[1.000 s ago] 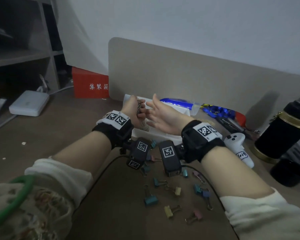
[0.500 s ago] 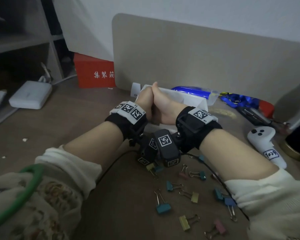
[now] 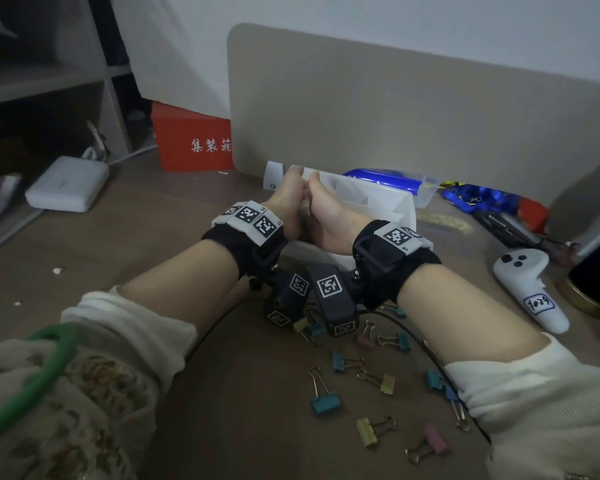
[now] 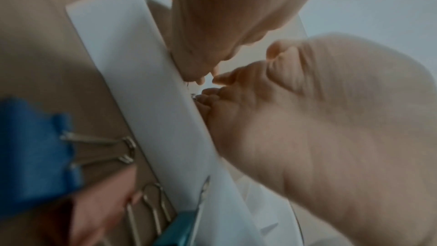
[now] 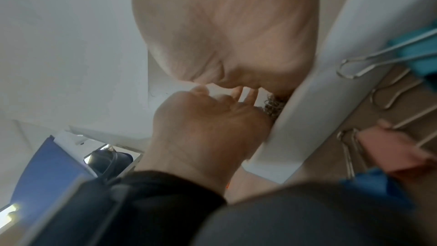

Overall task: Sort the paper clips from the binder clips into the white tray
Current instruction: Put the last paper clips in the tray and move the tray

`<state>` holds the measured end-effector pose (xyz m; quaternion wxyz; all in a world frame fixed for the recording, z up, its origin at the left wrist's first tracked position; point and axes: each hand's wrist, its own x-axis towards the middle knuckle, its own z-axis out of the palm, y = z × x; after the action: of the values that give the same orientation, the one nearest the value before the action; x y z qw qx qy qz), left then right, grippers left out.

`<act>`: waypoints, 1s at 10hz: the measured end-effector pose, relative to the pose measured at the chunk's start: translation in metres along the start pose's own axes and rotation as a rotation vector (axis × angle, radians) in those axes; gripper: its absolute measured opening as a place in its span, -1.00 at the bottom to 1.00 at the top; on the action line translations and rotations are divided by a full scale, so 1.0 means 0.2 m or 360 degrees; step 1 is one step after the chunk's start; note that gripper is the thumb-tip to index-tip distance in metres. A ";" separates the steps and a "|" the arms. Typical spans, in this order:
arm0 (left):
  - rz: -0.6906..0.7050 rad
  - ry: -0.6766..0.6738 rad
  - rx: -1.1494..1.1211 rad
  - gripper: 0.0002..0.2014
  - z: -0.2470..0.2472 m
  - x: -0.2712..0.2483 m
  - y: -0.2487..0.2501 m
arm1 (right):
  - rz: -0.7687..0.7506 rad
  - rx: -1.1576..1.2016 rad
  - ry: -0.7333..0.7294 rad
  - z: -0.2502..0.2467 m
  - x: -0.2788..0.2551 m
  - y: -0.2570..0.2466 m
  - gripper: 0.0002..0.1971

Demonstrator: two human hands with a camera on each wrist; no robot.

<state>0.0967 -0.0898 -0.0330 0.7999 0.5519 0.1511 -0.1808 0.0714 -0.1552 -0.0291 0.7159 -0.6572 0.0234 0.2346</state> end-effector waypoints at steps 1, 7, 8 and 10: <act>0.0095 0.0062 -0.0082 -0.55 0.01 -0.09 0.03 | -0.0042 0.0092 -0.0017 -0.01 -0.01 -0.02 -0.37; 0.0286 0.0012 0.0006 -0.67 0.13 -0.41 0.00 | -0.0267 -0.0229 0.0323 -0.38 -0.51 -0.22 -0.20; 0.0252 -0.0073 0.0129 -0.76 0.12 -0.49 -0.07 | -0.0193 -0.0252 0.0368 -0.42 -0.59 -0.17 -0.22; 0.0216 -0.0150 0.0239 -0.81 0.14 -0.65 -0.21 | -0.0116 -0.0427 0.0501 -0.46 -0.77 -0.04 -0.33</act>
<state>-0.0357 -0.1131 -0.0007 0.7730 0.6101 0.0617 -0.1626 -0.0376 -0.2900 0.0191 0.6176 -0.7755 0.0796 0.1040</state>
